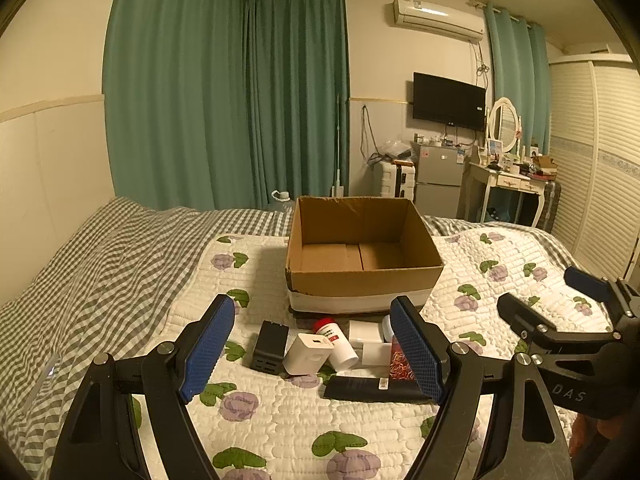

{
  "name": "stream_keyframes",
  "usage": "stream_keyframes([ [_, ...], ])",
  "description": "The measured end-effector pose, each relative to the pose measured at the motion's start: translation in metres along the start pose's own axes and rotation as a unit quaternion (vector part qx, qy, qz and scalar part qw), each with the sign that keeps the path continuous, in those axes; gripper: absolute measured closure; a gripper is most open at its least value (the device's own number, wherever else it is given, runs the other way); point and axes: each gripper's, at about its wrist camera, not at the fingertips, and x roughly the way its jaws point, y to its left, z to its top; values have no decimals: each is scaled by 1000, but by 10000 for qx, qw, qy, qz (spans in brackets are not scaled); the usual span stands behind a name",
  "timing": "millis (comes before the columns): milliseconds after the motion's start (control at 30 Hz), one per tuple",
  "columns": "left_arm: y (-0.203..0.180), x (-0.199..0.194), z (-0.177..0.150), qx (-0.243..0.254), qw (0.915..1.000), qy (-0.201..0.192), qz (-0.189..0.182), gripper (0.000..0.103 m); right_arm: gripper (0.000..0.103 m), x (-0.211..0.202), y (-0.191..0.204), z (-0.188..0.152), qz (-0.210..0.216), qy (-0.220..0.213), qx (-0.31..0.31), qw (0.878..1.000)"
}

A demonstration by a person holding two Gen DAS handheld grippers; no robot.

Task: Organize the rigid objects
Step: 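Grasp the white rectangular charger with the left gripper while the right gripper grasps the red-brown card case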

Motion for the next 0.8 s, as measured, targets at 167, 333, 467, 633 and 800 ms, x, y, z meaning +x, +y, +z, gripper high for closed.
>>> stream_keyframes([
  [167, 4, 1, 7, 146, 9998, -118, 18, 20, 0, 13, -2, 6, 139, 106, -56, 9998],
  [333, 17, 37, 3, 210, 9991, 243, 262, 20, 0, 36, -4, 11, 169, 185, -223, 9994],
  [467, 24, 86, -18, 120, 9960, 854, 238, 20, 0, 66, -7, -1, 225, 563, -217, 9979],
  [633, 25, 139, -54, 199, 9857, 1661, 200, 21, 0, 95, -8, -24, 329, 1021, -236, 9939],
  [800, 26, 168, -71, 145, 9780, 2077, -100, 23, 0, 114, -9, -35, 423, 1282, -273, 9905],
])
